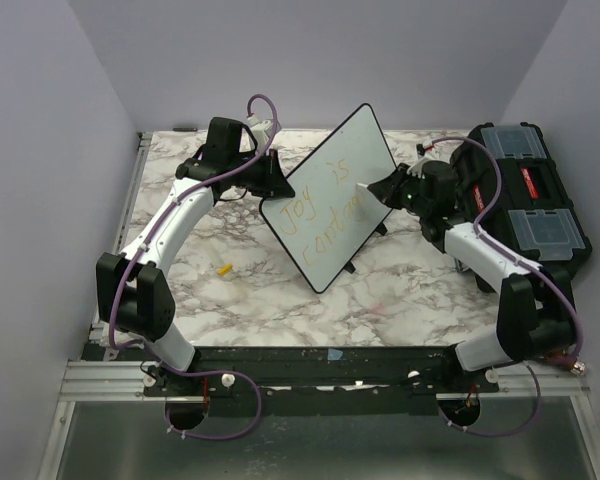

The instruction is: Write a sentence on the whiteboard

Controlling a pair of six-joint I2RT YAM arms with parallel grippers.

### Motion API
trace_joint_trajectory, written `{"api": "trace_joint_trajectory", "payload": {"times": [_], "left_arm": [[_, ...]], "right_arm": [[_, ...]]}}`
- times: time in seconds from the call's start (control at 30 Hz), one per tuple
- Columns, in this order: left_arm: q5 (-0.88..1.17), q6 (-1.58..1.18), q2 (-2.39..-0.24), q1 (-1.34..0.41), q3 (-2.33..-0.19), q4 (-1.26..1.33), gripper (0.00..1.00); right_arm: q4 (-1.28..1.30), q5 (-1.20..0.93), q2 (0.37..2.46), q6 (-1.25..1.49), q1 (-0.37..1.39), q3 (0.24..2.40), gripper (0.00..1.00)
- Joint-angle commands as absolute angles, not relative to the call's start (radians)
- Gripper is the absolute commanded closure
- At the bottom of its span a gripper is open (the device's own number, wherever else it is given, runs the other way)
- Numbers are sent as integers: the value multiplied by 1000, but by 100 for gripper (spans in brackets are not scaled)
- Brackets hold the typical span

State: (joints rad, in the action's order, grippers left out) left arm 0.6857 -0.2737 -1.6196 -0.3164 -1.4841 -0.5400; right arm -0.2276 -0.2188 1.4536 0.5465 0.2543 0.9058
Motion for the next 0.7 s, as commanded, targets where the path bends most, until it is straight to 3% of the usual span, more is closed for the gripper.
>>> {"api": "trace_joint_trajectory", "payload": {"times": [0.0,0.43,0.67], "left_arm": [[678,-190,-1634,-344,-1477,-589,100],[682,-184,-1645,-344,-1483,-595,100],[678,-183,-1649,-344,-1479,-597,100]], "right_arm": [[-268,-266,1508,566,259,937,99],[-271,-246,1563,551,259,918,99],[-254,-162,1489,533,253,900,99]]}}
